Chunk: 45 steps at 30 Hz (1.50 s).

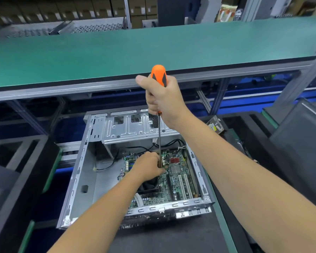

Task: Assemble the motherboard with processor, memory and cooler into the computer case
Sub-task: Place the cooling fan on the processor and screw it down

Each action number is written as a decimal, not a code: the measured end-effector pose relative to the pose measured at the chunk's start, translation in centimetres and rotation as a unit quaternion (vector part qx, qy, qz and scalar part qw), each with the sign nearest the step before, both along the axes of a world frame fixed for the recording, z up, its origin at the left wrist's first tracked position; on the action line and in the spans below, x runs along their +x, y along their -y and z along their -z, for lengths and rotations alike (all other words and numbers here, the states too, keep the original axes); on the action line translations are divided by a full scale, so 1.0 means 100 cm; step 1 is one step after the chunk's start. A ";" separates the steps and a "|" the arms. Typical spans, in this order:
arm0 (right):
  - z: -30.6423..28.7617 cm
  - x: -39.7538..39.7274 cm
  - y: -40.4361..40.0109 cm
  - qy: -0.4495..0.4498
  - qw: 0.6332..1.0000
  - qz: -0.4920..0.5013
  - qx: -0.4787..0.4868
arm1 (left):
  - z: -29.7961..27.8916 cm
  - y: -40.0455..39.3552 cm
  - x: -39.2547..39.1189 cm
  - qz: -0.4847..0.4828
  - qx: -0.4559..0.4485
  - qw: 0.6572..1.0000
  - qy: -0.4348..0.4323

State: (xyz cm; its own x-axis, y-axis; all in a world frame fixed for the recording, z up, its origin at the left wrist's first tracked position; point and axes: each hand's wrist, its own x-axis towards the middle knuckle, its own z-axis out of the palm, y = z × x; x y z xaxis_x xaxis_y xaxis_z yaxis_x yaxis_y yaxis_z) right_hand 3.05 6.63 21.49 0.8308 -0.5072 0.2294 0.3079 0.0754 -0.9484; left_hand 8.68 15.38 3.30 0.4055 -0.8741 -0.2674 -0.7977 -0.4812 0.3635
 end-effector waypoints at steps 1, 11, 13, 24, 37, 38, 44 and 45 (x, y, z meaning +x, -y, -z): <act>0.000 0.000 -0.001 -0.002 1.000 -0.001 0.002 | 0.000 -0.002 0.001 -0.006 -0.007 1.000 -0.012; -0.003 0.000 -0.003 0.004 1.000 -0.004 0.007 | -0.003 -0.006 -0.001 -0.019 -0.043 0.999 0.025; -0.001 -0.001 -0.004 0.004 1.000 -0.004 0.000 | -0.003 -0.003 -0.005 -0.025 -0.045 0.998 0.026; -0.003 -0.004 -0.011 -0.030 0.998 -0.049 -0.017 | 0.003 0.001 -0.012 -0.069 -0.048 0.993 -0.081; -0.036 -0.020 0.013 -0.116 0.944 0.042 -0.306 | 0.009 -0.017 0.010 0.107 0.079 0.990 -0.043; -0.038 -0.022 0.013 -0.117 0.934 0.041 -0.335 | 0.007 -0.018 0.011 0.120 0.099 0.986 -0.058; -0.048 -0.019 0.004 -0.119 0.888 0.046 -0.441 | 0.003 -0.016 0.008 0.131 0.095 0.986 -0.032; -0.051 -0.016 0.002 -0.124 0.888 0.042 -0.440 | 0.003 -0.016 0.008 0.132 0.095 0.986 -0.033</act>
